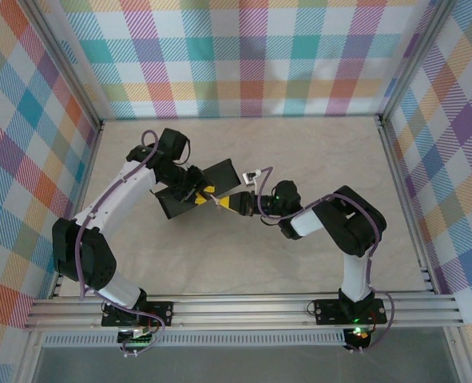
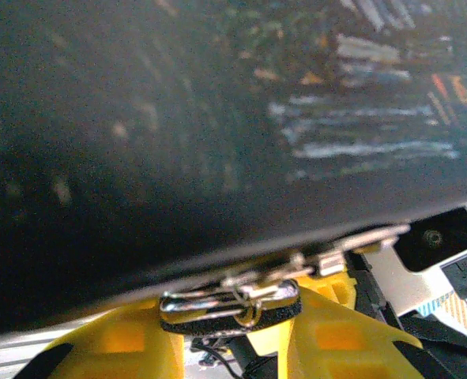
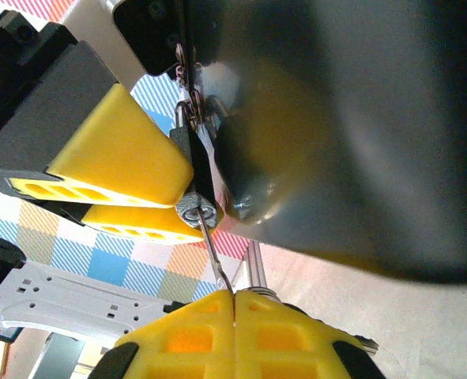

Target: Unlock the padlock with the key

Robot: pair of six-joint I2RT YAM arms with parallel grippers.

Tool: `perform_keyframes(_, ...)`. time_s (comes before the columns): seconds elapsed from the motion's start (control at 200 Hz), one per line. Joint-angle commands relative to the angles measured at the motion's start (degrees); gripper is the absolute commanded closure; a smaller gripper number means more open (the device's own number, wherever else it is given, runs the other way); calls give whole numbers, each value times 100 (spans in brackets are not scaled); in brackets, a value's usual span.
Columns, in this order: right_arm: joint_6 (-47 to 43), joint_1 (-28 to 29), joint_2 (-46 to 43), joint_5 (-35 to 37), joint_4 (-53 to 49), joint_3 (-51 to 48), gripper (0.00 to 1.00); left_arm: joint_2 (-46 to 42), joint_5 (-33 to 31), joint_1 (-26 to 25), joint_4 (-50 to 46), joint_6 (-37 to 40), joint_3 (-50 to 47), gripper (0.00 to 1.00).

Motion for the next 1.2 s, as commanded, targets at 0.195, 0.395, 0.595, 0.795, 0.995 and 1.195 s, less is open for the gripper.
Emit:
perform_keyframes(0.195, -8, 38, -155, 128, 256, -81, 100, -184, 356, 47, -156, 199, 168, 100)
perform_keyframes(0.395, -49, 29, -342, 126, 256, -226, 100, -185, 320, 147, -253, 279, 219, 100)
perform_keyframes(0.595, -53, 51, -393, 93, 256, -402, 100, -114, 407, 223, -344, 396, 371, 100)
perform_keyframes(0.795, -60, 99, -497, 43, 256, -290, 100, -105, 487, 223, -359, 461, 404, 100)
perform_keyframes(0.995, -68, 98, -499, 48, 256, -228, 100, -100, 478, 224, -441, 546, 433, 100)
perform_keyframes(1.195, -49, 109, -465, 13, 256, -111, 100, -105, 513, 223, -404, 505, 371, 100)
